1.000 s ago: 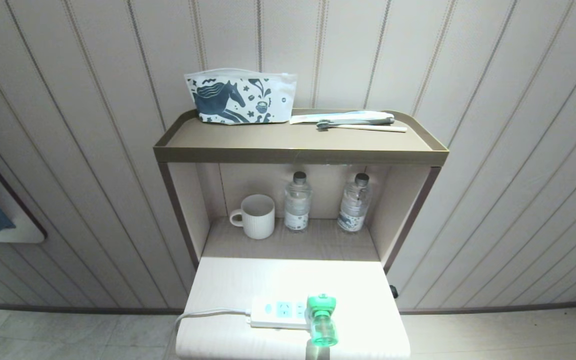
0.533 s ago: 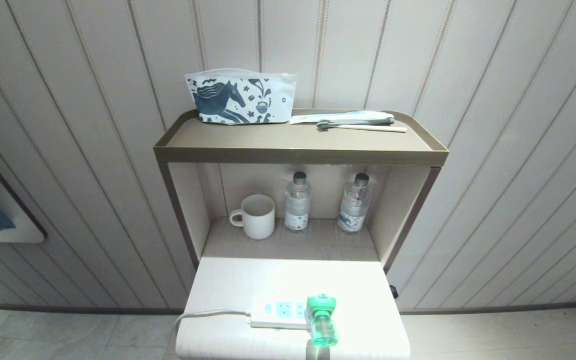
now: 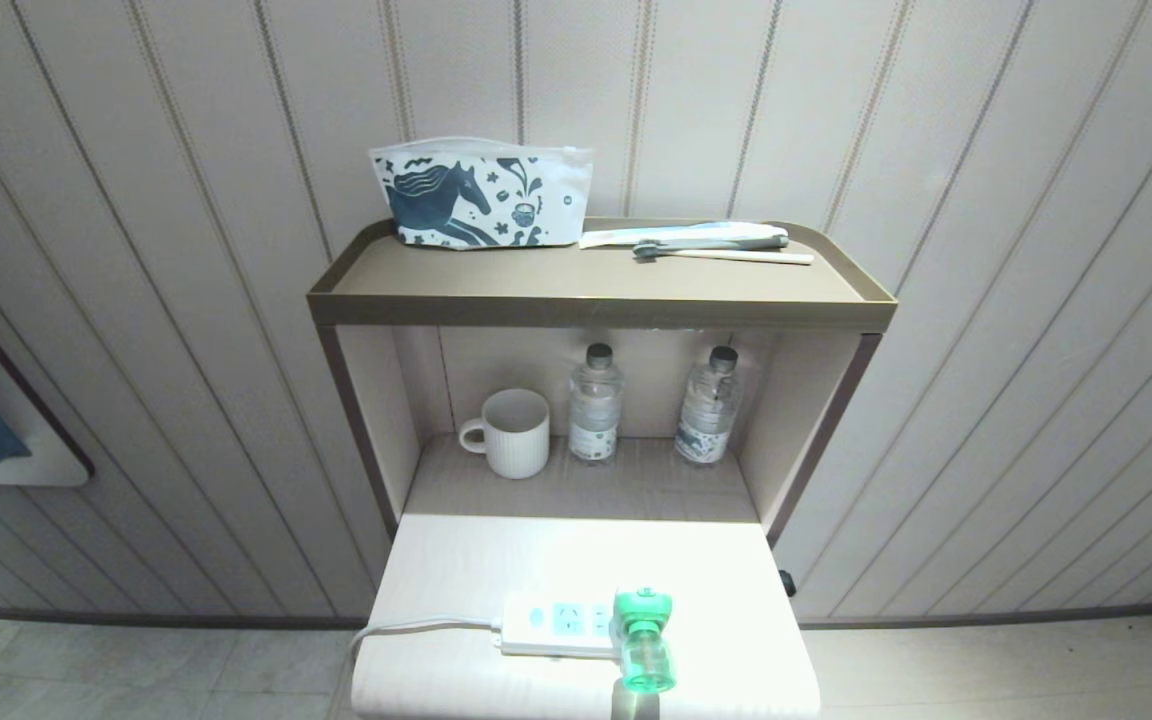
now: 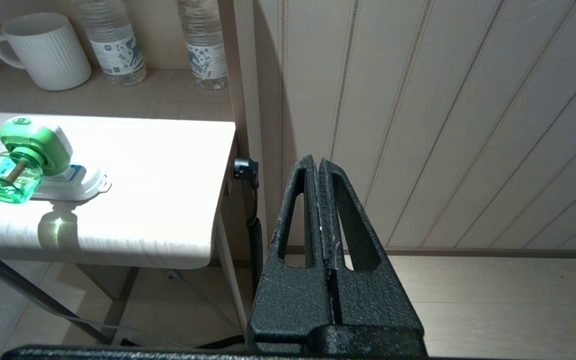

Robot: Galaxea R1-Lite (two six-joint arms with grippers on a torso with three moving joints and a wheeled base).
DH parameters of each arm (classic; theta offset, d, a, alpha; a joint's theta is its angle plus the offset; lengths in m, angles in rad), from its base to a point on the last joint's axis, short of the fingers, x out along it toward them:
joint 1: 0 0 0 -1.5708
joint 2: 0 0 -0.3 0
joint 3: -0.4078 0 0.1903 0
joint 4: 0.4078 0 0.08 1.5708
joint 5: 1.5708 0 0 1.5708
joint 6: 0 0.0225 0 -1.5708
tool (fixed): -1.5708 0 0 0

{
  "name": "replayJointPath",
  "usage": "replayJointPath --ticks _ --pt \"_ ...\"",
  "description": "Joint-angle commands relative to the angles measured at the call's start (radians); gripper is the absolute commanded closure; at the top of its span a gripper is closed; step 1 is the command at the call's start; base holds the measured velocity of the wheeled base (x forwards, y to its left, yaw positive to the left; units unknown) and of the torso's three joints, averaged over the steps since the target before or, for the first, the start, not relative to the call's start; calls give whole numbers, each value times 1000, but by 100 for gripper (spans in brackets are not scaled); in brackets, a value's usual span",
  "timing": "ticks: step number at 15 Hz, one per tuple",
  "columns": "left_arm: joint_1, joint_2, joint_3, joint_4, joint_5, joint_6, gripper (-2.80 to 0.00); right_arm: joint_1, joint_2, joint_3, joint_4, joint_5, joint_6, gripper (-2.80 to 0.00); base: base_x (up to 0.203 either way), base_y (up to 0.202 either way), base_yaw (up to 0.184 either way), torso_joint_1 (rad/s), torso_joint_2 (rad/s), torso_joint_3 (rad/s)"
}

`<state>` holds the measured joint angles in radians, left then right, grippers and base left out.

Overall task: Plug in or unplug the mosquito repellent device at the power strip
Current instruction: Hold the socket with your left hand and unplug it with your right hand

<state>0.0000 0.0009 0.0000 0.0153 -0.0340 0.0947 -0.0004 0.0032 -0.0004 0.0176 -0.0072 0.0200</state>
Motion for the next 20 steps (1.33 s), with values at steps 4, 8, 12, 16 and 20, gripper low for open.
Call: replayJointPath --ticks 4,8,12,16,20 --pt "0 0 0 2 3 -54 0 0 -3 0 2 0 0 0 0 0 0 0 0 0" --pt "0 1 0 8 22 -96 0 0 -3 -1 2 0 -8 0 0 0 0 0 0 0" --pt "0 1 0 8 22 -96 0 0 -3 0 1 1 3 0 0 0 0 0 0 0" --pt "0 1 0 6 26 -92 0 0 -3 0 1 2 -18 0 0 0 0 0 0 0" --pt "0 1 0 6 26 -92 0 -1 -3 -1 -2 3 -22 0 0 0 0 0 0 0"
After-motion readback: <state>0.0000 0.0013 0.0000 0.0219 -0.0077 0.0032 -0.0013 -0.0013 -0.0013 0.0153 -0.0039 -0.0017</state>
